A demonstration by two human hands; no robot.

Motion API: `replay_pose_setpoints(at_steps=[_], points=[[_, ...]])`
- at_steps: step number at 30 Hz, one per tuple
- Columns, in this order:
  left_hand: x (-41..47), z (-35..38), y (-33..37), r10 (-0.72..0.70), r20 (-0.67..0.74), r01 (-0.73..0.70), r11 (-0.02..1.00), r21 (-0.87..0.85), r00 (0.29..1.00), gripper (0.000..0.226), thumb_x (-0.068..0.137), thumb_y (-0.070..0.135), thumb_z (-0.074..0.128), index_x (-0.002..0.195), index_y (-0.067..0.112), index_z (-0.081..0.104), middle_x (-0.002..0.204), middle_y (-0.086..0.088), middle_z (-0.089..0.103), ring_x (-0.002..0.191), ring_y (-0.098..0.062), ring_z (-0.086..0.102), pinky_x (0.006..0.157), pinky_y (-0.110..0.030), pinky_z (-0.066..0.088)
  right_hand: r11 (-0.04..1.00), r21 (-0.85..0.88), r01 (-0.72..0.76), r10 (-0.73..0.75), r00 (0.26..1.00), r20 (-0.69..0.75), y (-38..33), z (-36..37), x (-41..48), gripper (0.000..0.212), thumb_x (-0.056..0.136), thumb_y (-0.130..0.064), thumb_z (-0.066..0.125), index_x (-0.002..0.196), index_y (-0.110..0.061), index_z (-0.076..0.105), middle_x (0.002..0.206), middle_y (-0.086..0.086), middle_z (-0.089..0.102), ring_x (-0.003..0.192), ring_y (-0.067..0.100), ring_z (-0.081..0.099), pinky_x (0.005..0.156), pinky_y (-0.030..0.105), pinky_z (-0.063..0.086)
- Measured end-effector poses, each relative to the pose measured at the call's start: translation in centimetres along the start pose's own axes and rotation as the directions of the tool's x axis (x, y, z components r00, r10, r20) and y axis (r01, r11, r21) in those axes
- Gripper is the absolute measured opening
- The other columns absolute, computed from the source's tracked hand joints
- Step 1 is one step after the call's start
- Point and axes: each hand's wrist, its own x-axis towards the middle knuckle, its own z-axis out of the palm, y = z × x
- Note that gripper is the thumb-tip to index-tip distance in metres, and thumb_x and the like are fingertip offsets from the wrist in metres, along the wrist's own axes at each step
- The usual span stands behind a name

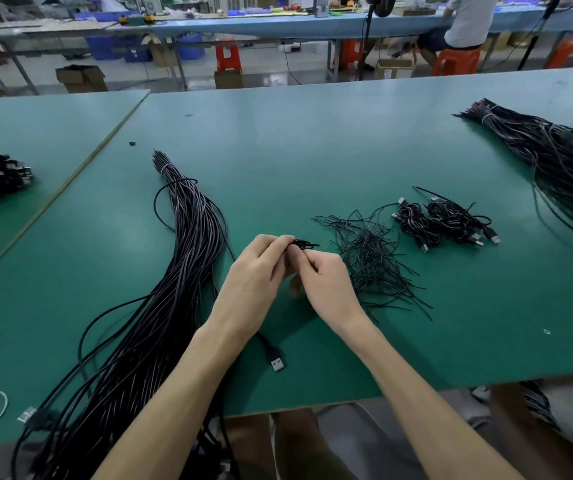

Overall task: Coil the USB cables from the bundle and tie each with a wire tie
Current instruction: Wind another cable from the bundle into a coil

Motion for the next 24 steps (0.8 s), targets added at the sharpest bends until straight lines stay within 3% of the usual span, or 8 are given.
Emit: replay_pose_setpoints(at_steps=[5, 11, 18, 24], points=[[0.2, 0.2, 0.3, 0.009, -0.018, -0.009, 1.000, -0.010, 1.000, 0.031, 0.104, 0.008, 0.055, 0.133, 0.004, 0.064, 0.117, -0.005, 0.064, 0.099, -0.019, 0.064, 0.091, -0.034, 0.053, 0.966, 0.256, -0.042, 0.038, 0.999, 0.023, -0.2, -0.7, -0.1, 0.034, 0.104, -0.025, 0.061, 0.072, -0.021, 0.073, 0.063, -0.010, 0.068, 0.055, 0.005, 0.055, 0.055, 0.014, 0.042], [0.1, 0.3, 0.6, -0.009, -0.075, 0.006, 0.999, -0.036, 0.997, 0.031, 0.102, 0.005, 0.059, 0.133, 0.005, 0.065, 0.115, -0.003, 0.064, 0.096, -0.008, 0.059, 0.089, -0.026, 0.050, 0.911, 0.396, -0.113, 0.125, 0.992, -0.006, -0.2, -1.0, 0.1, 0.026, 0.099, -0.026, 0.068, 0.078, -0.012, 0.073, 0.066, 0.002, 0.065, 0.056, 0.010, 0.054, 0.054, 0.016, 0.042], [0.0, 0.3, 1.3, -0.015, -0.103, 0.008, 0.998, -0.062, 0.995, 0.032, 0.101, 0.004, 0.060, 0.133, 0.005, 0.065, 0.114, -0.002, 0.064, 0.093, -0.002, 0.055, 0.088, -0.017, 0.047, 0.861, 0.487, -0.147, 0.115, 0.989, 0.096, 0.1, -1.9, 0.1, 0.019, 0.101, -0.020, 0.065, 0.092, -0.005, 0.072, 0.076, 0.006, 0.066, 0.068, 0.016, 0.054, 0.072, 0.036, 0.040], [0.0, 0.3, 1.3, -0.081, -0.064, 0.079, 0.996, -0.043, 0.995, 0.032, 0.102, 0.007, 0.060, 0.133, 0.005, 0.065, 0.113, -0.004, 0.064, 0.091, -0.014, 0.061, 0.086, -0.031, 0.052, 0.906, 0.419, -0.065, 0.092, 0.995, -0.044, 0.5, -0.7, 0.0, 0.019, 0.099, -0.016, 0.068, 0.084, -0.006, 0.073, 0.068, 0.002, 0.066, 0.061, 0.011, 0.056, 0.061, 0.020, 0.048]])
